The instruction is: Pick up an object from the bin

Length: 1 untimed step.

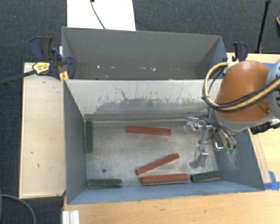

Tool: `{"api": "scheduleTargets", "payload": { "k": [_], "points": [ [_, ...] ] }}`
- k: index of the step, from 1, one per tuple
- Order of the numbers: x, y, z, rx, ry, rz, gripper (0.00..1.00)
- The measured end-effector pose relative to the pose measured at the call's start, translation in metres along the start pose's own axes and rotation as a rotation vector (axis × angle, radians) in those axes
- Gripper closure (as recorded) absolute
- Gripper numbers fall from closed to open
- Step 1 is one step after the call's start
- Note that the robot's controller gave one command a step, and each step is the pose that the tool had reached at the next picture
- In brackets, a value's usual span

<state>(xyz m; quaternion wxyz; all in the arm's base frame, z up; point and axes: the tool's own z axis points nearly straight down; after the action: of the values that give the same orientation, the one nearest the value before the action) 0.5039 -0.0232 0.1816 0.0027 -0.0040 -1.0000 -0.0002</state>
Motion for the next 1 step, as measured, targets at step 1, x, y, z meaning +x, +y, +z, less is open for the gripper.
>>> {"api": "scheduleTargets", "payload": {
  "k": [1],
  "points": [
    [-0.0081, 0.0517, 0.1144, -0.001, -0.003, -0.125, 0.0]
  ]
}}
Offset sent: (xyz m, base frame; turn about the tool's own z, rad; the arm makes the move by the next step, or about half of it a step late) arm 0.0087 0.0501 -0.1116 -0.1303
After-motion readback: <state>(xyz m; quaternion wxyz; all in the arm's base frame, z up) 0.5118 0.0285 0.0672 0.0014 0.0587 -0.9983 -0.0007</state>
